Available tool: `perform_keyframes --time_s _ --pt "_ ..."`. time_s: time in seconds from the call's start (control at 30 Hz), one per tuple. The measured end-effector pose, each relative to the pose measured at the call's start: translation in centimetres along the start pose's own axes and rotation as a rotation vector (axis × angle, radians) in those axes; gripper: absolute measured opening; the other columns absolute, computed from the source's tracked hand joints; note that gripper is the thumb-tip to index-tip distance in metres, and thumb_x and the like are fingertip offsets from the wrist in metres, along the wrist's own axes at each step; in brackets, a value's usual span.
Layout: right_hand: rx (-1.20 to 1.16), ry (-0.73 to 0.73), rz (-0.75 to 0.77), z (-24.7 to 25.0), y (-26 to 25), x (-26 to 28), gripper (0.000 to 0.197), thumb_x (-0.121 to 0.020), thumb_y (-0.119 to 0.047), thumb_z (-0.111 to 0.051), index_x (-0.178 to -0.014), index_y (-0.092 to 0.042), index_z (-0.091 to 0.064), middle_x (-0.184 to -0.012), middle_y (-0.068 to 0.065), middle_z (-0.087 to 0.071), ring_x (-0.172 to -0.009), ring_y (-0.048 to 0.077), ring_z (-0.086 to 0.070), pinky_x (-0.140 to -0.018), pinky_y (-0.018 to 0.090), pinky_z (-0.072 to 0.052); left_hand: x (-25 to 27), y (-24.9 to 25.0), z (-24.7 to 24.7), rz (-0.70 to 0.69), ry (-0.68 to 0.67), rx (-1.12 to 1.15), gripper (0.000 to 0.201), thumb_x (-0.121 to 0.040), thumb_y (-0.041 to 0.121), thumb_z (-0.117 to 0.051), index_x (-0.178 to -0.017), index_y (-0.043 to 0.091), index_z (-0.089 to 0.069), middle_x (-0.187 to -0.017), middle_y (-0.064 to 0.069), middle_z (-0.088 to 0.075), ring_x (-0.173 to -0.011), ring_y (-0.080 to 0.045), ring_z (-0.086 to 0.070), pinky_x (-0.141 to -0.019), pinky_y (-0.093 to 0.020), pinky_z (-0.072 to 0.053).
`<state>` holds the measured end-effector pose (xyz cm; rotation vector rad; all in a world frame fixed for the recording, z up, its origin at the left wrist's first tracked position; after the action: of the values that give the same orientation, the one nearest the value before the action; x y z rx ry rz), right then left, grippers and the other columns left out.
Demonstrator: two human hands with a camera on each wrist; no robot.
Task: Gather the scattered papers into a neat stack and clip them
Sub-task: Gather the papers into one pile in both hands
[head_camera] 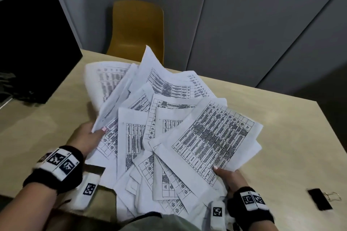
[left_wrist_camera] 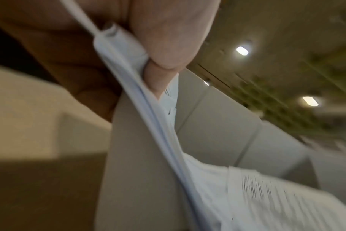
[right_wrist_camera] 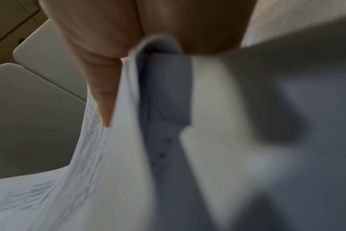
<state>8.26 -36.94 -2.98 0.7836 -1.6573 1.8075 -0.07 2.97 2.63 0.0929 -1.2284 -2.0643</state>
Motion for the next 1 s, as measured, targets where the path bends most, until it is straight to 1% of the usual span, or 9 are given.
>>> perform_keyframes --time_s 0.23,0.3,0.4,0.57,0.63,0.73,0.8,0.9,1.0 --pt "0.016 0.002 0.051 0.1 0.0 0.1 0.033 -0.078 0.001 -0.068 -0.107 0.008 -0.052 -0.081 0.023 -0.069 -0.068 0.031 -0.067 -0.052 0.029 -0.052 1.6 4.3 2.8 -0.199 0.106 -0.259 0.019 -0.091 0.011 -0.051 -0.105 0.004 -0.062 -0.080 -0.021 -0.062 -0.076 -0.033 -0.057 -0.066 -0.034 -0.038" --pt "0.013 0.003 0.056 0.1 -0.4 0.6 0.014 -0.080 0.004 -0.066 -0.082 0.004 -0.051 -0.046 0.009 -0.063 -0.037 0.017 -0.059 -0.036 0.017 -0.043 1.9 5.2 3.7 -0.231 0.111 -0.300 0.017 -0.091 0.011 -0.052 -0.101 0.003 -0.062 -0.082 -0.022 -0.063 -0.078 -0.035 -0.058 -0.068 -0.036 -0.041" --pt "-0.009 0.039 0.087 0.1 -1.0 1.6 0.041 -0.082 0.000 -0.065 -0.060 -0.015 -0.035 -0.022 -0.008 -0.039 -0.017 -0.001 -0.035 -0.025 0.011 -0.026 2.5 6.5 3.4 -0.285 -0.041 -0.434 0.016 -0.090 0.012 -0.054 -0.100 0.006 -0.064 -0.087 -0.018 -0.066 -0.081 -0.031 -0.060 -0.071 -0.034 -0.043" --pt "0.058 0.009 0.066 0.4 -0.2 0.7 0.040 -0.072 -0.017 -0.078 -0.061 -0.013 -0.040 -0.028 -0.006 -0.048 -0.024 0.004 -0.046 -0.033 0.020 -0.038 2.4 6.8 4.3 -0.241 0.058 -0.353 0.021 -0.089 0.008 -0.055 -0.107 0.005 -0.064 -0.089 -0.020 -0.066 -0.083 -0.033 -0.059 -0.069 -0.033 -0.037" --pt "0.098 0.031 0.063 0.5 0.6 -0.4 0.067 -0.033 -0.041 -0.093 -0.071 -0.004 -0.053 -0.052 0.011 -0.067 -0.050 0.025 -0.065 -0.055 0.044 -0.057 2.4 7.1 5.3 -0.229 0.118 -0.321 0.021 -0.089 0.009 -0.054 -0.108 0.005 -0.063 -0.091 -0.022 -0.066 -0.085 -0.035 -0.059 -0.070 -0.034 -0.037" --pt "0.131 0.016 0.097 1.2 2.3 -3.3 0.104 0.005 -0.060 -0.083 -0.072 0.005 -0.059 -0.085 0.034 -0.067 -0.076 0.046 -0.066 -0.081 0.064 -0.049 2.4 7.7 6.7 -0.231 0.195 -0.330 0.020 -0.089 0.010 -0.053 -0.106 0.006 -0.063 -0.087 -0.023 -0.065 -0.080 -0.035 -0.058 -0.069 -0.036 -0.040" --pt "0.191 0.031 0.096 0.1 0.6 -0.5 0.110 -0.004 -0.061 -0.084 -0.077 0.017 -0.059 -0.092 0.039 -0.064 -0.087 0.054 -0.062 -0.086 0.059 -0.050 2.4 8.2 7.1 -0.238 0.182 -0.311 0.019 -0.089 0.009 -0.055 -0.105 0.005 -0.064 -0.087 -0.019 -0.064 -0.081 -0.032 -0.057 -0.072 -0.036 -0.039" --pt "0.235 0.048 0.084 -0.2 -0.1 0.9 0.085 -0.038 -0.039 -0.084 -0.096 0.016 -0.056 -0.094 0.028 -0.064 -0.085 0.038 -0.061 -0.082 0.040 -0.047 2.6 7.9 6.3 -0.184 0.071 -0.286 0.021 -0.088 0.006 -0.055 -0.108 0.004 -0.063 -0.084 -0.015 -0.061 -0.076 -0.026 -0.053 -0.065 -0.031 -0.035" --pt "0.241 0.048 0.086 -0.2 0.1 0.2 0.113 -0.028 -0.049 -0.086 -0.118 0.011 -0.049 -0.105 0.018 -0.065 -0.102 0.038 -0.061 -0.091 0.041 -0.046 2.9 7.7 6.2 -0.171 0.104 -0.321 0.016 -0.089 0.008 -0.053 -0.100 0.009 -0.063 -0.076 -0.016 -0.061 -0.068 -0.026 -0.052 -0.057 -0.026 -0.032"
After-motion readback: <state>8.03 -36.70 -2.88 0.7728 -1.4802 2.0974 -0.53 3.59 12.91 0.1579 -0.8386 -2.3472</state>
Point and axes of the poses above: each hand's wrist, its own x-axis away from the middle knuckle, its own z-axis out of the back of the hand, y = z × x, the point moved 2 cm from there along -x, towards the middle knuckle
